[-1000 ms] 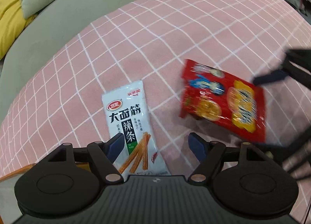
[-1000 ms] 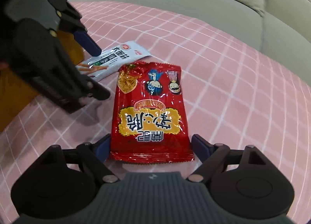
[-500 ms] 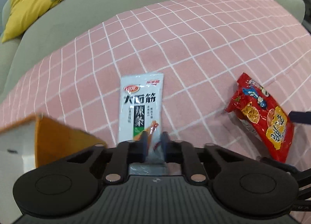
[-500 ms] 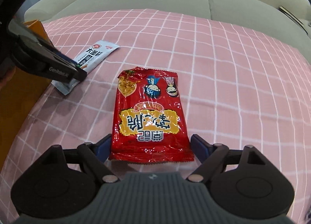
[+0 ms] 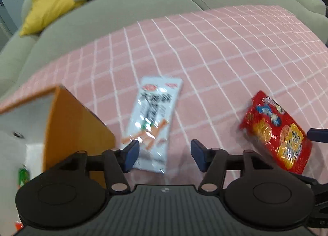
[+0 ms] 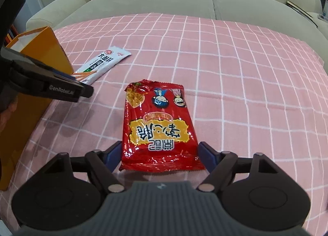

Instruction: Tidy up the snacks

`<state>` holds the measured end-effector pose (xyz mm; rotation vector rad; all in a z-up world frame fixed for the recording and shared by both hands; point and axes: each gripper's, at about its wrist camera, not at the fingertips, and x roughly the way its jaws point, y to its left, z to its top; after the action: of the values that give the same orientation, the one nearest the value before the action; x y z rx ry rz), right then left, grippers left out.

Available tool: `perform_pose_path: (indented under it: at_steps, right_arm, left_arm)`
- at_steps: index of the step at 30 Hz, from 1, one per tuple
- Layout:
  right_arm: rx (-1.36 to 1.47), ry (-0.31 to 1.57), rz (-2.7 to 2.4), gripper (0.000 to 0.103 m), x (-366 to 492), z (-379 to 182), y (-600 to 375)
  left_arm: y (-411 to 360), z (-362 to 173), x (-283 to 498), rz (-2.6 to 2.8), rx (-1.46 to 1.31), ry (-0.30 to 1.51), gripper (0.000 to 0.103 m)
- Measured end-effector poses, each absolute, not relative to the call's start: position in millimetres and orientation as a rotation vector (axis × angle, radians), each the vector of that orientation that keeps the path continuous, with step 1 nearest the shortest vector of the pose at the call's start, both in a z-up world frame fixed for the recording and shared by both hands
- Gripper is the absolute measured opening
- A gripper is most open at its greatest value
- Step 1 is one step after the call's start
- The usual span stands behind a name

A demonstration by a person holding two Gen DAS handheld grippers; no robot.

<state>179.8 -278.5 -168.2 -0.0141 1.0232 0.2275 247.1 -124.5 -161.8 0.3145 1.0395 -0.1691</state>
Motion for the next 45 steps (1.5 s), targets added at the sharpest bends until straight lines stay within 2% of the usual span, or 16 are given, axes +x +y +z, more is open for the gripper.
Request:
perform_pose_path:
  at_steps: [2,3,13,15,16,17,20,23,28,42,45]
  right_arm:
    - [-0.011,1.016,0.256,0.087,186,-167,-277]
    - [-0.010,1.008,0.275,0.088,189,-166,-276]
    - [-0.039,1.005,0.325,0.089,208,-170,-274]
    - [-0.036,1.003,0.329,0.086,211,-172,-274]
    - [-0.036,1.004,0.328,0.085,211,-174,-274]
    - [-0.037,1.004,0.326,0.083,213,-175,-273]
    - [-0.030,1.004,0.317,0.078,215,-177,-272]
    - [-0.018,1.005,0.295,0.072,216,-176,-272]
    - [0.015,1.017,0.233,0.069,206,-173,-271]
    - [0.074,1.081,0.087,0.069,129,-164,-265]
    - [0.071,1.070,0.103,0.072,122,-164,-262]
  left_arm:
    - [-127,-162,253,-0.172,0.333,1.039,0.069]
    - [-128,-163,255,-0.169,0.342,1.039,0.070]
    - [-146,-184,281,-0.072,0.455,0.992,0.075]
    - [-146,-183,282,-0.088,0.442,0.999,0.065]
    - [-145,-182,283,-0.100,0.429,1.002,0.056]
    - [-144,-182,283,-0.103,0.421,1.004,0.038]
    - [-146,-183,279,-0.108,0.434,1.001,0.020]
    - [-147,-180,271,-0.127,0.422,0.993,0.014]
    - [-150,-176,245,-0.173,0.393,0.998,0.007]
    - [-158,-169,146,-0.296,0.308,1.061,0.006]
    - [-152,-166,143,-0.332,0.307,1.047,0.022]
